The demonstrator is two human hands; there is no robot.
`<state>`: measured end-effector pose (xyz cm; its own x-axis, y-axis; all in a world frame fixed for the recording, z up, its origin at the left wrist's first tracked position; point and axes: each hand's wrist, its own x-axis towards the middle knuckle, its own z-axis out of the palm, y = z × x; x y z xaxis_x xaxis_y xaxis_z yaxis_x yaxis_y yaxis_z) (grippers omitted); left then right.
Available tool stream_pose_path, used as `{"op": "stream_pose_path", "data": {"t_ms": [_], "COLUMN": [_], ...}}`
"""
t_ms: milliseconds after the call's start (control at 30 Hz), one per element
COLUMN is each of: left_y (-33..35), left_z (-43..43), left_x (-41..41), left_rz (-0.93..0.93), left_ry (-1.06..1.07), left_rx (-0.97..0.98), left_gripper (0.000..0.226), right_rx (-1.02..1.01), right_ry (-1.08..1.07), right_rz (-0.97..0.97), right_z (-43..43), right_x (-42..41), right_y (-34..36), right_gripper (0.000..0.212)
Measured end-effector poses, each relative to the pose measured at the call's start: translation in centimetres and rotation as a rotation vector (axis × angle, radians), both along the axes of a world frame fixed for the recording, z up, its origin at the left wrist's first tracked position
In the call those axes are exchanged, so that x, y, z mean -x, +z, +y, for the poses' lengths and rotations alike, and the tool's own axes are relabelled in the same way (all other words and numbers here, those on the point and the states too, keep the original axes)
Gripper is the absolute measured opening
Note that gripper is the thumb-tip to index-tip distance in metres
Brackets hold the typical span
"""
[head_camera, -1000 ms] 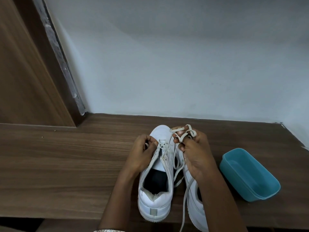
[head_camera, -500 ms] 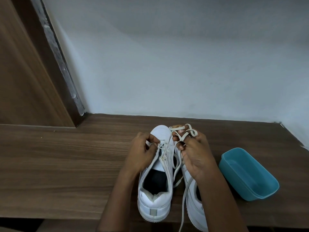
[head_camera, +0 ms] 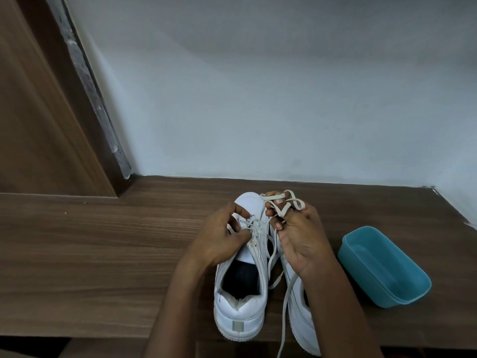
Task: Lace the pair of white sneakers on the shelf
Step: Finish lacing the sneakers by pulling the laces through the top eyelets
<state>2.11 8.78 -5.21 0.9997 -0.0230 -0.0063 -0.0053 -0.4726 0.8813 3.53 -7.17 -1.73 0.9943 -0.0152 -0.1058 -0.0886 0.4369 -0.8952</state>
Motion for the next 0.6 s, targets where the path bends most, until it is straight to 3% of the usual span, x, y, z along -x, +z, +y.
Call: {"op": "stream_pose_path", "data": {"t_ms": [100, 267, 333, 467, 533, 600], "left_y": [0.1, 0.9, 1.6, 2.4, 2.4, 2.2], "left_z": [0.0, 0.0, -0.2, -1.7, -2.2, -2.1], "left_x": [0.0, 0.0, 0.1, 0.4, 0.3, 0.1], "left_rz": [-0.007, -0.111, -0.162, -0.278, -0.306, -0.308], "left_ry": [0.011, 0.047, 0.032, -0.026, 0.022, 0.084], "left_rx": [0.006, 0.015, 0.058, 0.038, 0.021, 0.049], "left_gripper": [0.028, 0.021, 0.022, 0.017, 0.005, 0.012], "right_rx": [0.051, 0.487, 0.49, 0.286, 0.31, 0.393], "right_ry": [0.003, -0.011, 0.044, 0.136, 0.134, 0.109], "right_rz": [0.004, -0.113, -0.165, -0.175, -0.171, -0.156], "right_z": [0.0, -1.0, -1.3, -1.3, -1.5, -1.9], "right_x": [0.0, 0.3, 0.8, 1.5, 1.4, 1.1], "right_y": [-0.1, 0.8, 1.9, 3.2, 3.2, 2.8], "right_gripper": [0.026, 0.014, 0.012, 0.015, 0.015, 0.011]}}
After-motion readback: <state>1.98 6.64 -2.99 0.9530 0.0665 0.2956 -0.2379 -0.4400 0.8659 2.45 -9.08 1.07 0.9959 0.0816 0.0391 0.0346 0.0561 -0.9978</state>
